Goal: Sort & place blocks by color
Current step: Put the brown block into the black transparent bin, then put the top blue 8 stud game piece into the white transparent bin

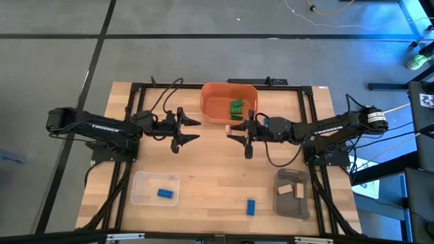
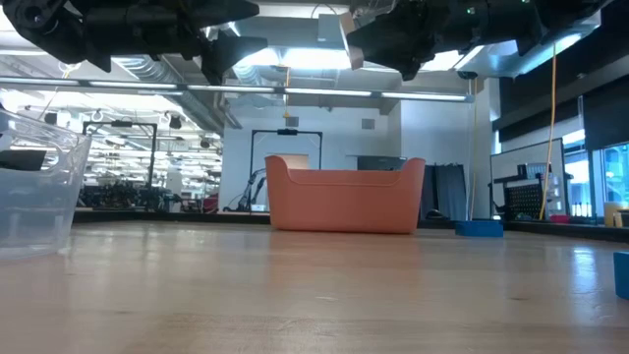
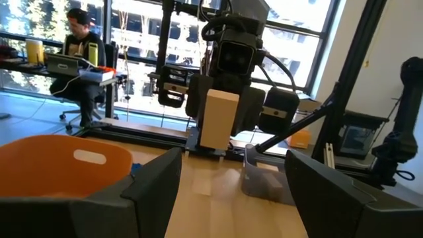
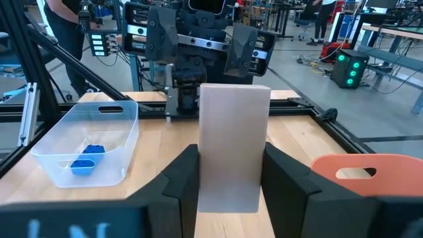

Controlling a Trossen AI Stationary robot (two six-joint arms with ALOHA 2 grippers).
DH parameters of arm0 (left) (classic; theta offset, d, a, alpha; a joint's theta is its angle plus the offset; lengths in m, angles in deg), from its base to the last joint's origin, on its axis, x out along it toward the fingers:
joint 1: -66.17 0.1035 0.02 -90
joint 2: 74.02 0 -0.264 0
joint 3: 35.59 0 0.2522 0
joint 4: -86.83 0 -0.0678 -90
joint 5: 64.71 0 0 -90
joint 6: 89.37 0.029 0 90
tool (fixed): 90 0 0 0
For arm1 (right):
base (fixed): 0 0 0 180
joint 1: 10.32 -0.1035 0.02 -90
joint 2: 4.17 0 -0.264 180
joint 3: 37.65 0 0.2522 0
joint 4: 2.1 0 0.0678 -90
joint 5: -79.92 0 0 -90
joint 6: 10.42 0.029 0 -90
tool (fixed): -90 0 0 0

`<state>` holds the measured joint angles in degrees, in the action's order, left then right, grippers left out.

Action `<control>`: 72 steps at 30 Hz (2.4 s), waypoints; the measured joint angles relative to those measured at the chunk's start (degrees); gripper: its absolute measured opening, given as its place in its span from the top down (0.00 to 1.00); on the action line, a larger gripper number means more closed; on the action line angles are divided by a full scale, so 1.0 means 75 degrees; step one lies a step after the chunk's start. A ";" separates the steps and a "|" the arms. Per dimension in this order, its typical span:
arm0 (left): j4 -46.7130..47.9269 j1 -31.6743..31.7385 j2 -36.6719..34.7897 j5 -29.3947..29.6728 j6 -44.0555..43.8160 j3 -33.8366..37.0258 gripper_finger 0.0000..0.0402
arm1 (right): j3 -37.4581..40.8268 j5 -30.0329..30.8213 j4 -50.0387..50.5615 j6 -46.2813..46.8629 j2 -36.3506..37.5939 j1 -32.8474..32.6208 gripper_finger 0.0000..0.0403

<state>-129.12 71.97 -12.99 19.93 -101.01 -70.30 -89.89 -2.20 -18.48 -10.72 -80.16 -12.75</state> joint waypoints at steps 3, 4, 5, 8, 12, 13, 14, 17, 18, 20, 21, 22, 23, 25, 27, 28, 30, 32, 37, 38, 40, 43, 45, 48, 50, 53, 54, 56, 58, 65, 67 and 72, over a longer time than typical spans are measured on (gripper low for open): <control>0.0068 0.0000 0.0000 -0.0029 0.0000 0.0000 0.35 | 0.0000 -0.0007 0.0063 0.0000 0.0016 -0.0031 0.69; 0.0125 0.0000 0.0000 -0.0029 0.0000 0.0000 0.35 | 0.0000 -0.0032 0.0176 0.0001 0.0081 -0.0071 0.69; 0.0176 0.0000 0.0000 -0.0028 0.0000 0.0000 0.35 | -0.0020 -0.0031 0.0363 0.0004 0.0179 -0.0138 0.69; 0.0195 0.0000 0.0000 -0.0033 0.0006 0.0000 0.35 | -0.0347 -0.0038 0.1673 0.0107 0.0614 -0.0549 0.69; 0.0206 0.0000 0.0000 -0.0035 0.0006 0.0000 0.35 | -0.1243 0.0271 0.4409 0.0769 0.1038 -0.1436 0.69; 0.0209 0.0000 0.0000 -0.0035 0.0009 0.0000 0.35 | -0.1537 0.0442 0.5225 0.1064 0.1065 -0.1716 0.69; 0.0212 0.0003 0.0000 -0.0035 0.0009 0.0000 0.35 | -0.1845 0.0574 0.6111 0.1464 0.1062 -0.1993 0.69; 0.0216 0.0001 0.0000 -0.0035 0.0009 0.0000 0.35 | -0.2606 0.0768 0.8648 0.3194 0.0904 -0.2899 0.69; 0.0220 0.0000 0.0000 -0.0035 0.0009 0.0000 0.35 | -0.2804 0.0787 0.9290 0.3783 0.0820 -0.3224 0.69; 0.0206 0.0000 0.0000 -0.0035 0.0009 0.0000 0.35 | -0.3121 0.0745 1.0330 0.4948 0.0656 -0.3937 0.69; 0.0209 0.0000 0.0000 -0.0035 0.0008 0.0000 0.35 | -0.3226 0.0675 1.0692 0.5545 0.0571 -0.4279 0.69; 0.0209 0.0000 0.0000 -0.0035 0.0009 0.0000 0.35 | -0.3286 0.0574 1.0981 0.6163 0.0480 -0.4607 0.69; 0.0206 0.0002 0.0000 -0.0035 0.0009 0.0000 0.35 | -0.3296 0.0474 1.1234 0.6769 0.0397 -0.4931 0.69; 0.0212 0.0000 0.0000 -0.0034 0.0006 0.0000 0.35 | -0.3296 0.0252 1.1625 0.7978 0.0219 -0.5504 0.69; 0.0209 0.0000 0.0000 -0.0034 0.0006 0.0000 0.35 | -0.3299 0.0032 1.1888 0.8952 -0.0011 -0.6010 0.69; 0.0214 0.0000 0.0000 -0.0033 0.0006 0.0000 0.35 | -0.3299 -0.0067 1.2053 0.9348 -0.0129 -0.6211 0.69; 0.0215 0.0000 0.0000 -0.0032 0.0006 0.0000 0.35 | -0.3299 -0.0278 1.2252 0.9987 -0.0368 -0.6535 0.69; 0.0215 0.0000 0.0000 -0.0032 0.0006 0.0000 0.35 | -0.3299 -0.0487 1.2416 1.0395 -0.0609 -0.6726 0.69; 0.0215 0.0003 0.0000 -0.0018 0.0029 0.0000 0.35 | -0.3299 -0.0676 1.2379 1.0612 -0.1172 -0.6808 0.69; 0.0215 0.0005 0.0000 -0.0015 0.0031 0.0000 0.35 | -0.3299 -0.0713 1.2355 1.0623 -0.1280 -0.6803 0.69; 0.0212 0.0009 0.0000 -0.0012 0.0032 0.0000 0.35 | -0.3299 -0.0881 1.2345 1.0619 -0.1454 -0.6774 0.69; 0.0209 0.0009 0.0000 -0.0009 0.0032 0.0000 0.35 | -0.3299 -0.1091 1.2370 1.0606 -0.1641 -0.6705 0.65; 0.0209 0.0009 0.0000 -0.0006 0.0032 0.0000 0.35 | -0.3299 -0.1213 1.2392 1.0606 -0.1682 -0.6647 0.56; 0.0209 0.0009 0.0000 0.0001 0.0032 0.0000 0.35 | -0.3299 -0.1213 1.2452 1.0603 -0.1690 -0.6531 0.44; 0.0209 0.0009 0.0000 0.0006 0.0032 0.0000 0.35 | -0.3299 -0.1235 1.2549 1.0598 -0.1690 -0.6424 0.39; 0.0209 0.0009 0.0000 0.0004 0.0032 0.0000 0.35 | -0.3298 -0.1654 1.2722 1.0251 -0.1686 -0.6214 0.34; 0.0209 0.0009 0.0000 0.0006 0.0032 0.0000 0.35 | -0.3296 -0.1935 1.2731 1.0033 -0.1668 -0.6134 0.34; 0.0209 0.0009 0.0000 0.0003 0.0032 0.0000 0.35 | -0.3300 -0.2305 1.2813 0.9551 -0.1610 -0.5976 0.33; 0.0208 0.0009 0.0000 0.0004 0.0032 0.0000 0.35 | -0.3393 -0.2381 1.2991 0.8947 -0.1528 -0.5846 0.33; 0.0209 0.0009 0.0000 0.0003 0.0024 0.0000 0.35 | -0.4018 -0.0584 1.3652 0.6533 -0.0994 -0.5099 0.32; 0.0215 0.0009 0.0000 0.0003 0.0023 0.0000 0.35 | -0.3927 0.0064 1.3340 0.5931 -0.0678 -0.4710 0.32; 0.0270 0.0009 0.0000 -0.0029 -0.0046 0.0000 0.35 | -0.2883 0.0207 1.1405 0.4376 0.0272 -0.3556 0.36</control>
<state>-127.09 72.04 -12.99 19.71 -101.36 -70.30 -111.51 -0.65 67.06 22.11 -78.11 -39.42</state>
